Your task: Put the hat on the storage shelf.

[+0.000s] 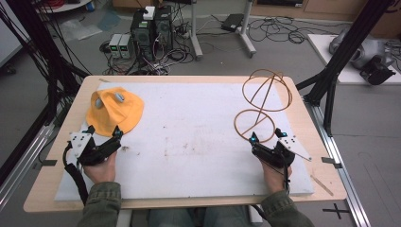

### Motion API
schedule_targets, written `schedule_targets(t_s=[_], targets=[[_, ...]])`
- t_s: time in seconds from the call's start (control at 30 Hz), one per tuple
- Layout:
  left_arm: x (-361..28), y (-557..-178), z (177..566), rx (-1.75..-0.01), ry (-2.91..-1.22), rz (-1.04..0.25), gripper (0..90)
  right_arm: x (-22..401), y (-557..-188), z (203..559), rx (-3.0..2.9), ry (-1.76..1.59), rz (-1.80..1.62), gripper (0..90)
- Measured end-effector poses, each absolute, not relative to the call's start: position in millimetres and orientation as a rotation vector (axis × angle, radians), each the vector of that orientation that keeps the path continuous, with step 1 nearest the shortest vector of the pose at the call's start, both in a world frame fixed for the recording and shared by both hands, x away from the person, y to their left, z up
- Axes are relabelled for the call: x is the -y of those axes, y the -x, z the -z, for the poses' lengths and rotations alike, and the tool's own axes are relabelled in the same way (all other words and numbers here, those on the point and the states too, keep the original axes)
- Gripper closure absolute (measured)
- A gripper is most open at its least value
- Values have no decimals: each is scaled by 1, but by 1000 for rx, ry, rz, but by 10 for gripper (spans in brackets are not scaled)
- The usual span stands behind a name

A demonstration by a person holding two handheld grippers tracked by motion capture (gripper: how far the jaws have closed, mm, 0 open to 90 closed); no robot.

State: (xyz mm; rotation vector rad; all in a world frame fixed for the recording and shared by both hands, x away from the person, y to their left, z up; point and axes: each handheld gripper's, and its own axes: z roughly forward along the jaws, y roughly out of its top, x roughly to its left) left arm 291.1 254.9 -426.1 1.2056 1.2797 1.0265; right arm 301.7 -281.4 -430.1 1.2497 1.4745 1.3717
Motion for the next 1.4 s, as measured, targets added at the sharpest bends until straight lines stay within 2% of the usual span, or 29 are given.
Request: schedule_targets(t_s=[0.2, 0.4, 0.7, 1.0, 1.17, 1.23, 1.27, 1.3, 1.33, 1.4], targets=[[-251, -293, 416, -1238, -1206, -1075, 109, 279, -301, 432, -1484, -1247, -1375, 78], [-253, -304, 403, -1243, -1165, -1063, 109, 276, -302, 434, -1504, -1255, -1379, 79], [-262, -364, 390, -1448, -1240, -918, 113, 279, -306, 434, -1496, -1268, -1400, 79], [-264, -389, 405, -1602, -1296, -869, 143, 279, -306, 434, -1494, -1278, -1412, 79], [-263, -398, 409, -1637, -1320, -878, 203, 278, -307, 435, -1504, -1273, -1408, 79], [-262, -403, 409, -1673, -1330, -883, 255, 278, -306, 435, -1504, -1268, -1409, 79], [-262, -404, 409, -1678, -1320, -890, 358, 277, -306, 435, -1509, -1275, -1413, 79], [-262, -404, 408, -1681, -1314, -895, 404, 277, -306, 435, -1510, -1272, -1412, 79], [-261, -405, 407, -1685, -1307, -895, 404, 277, -306, 435, -1510, -1272, -1412, 79], [-261, -407, 408, -1709, -1315, -875, 533, 277, -306, 435, -1511, -1271, -1411, 79]])
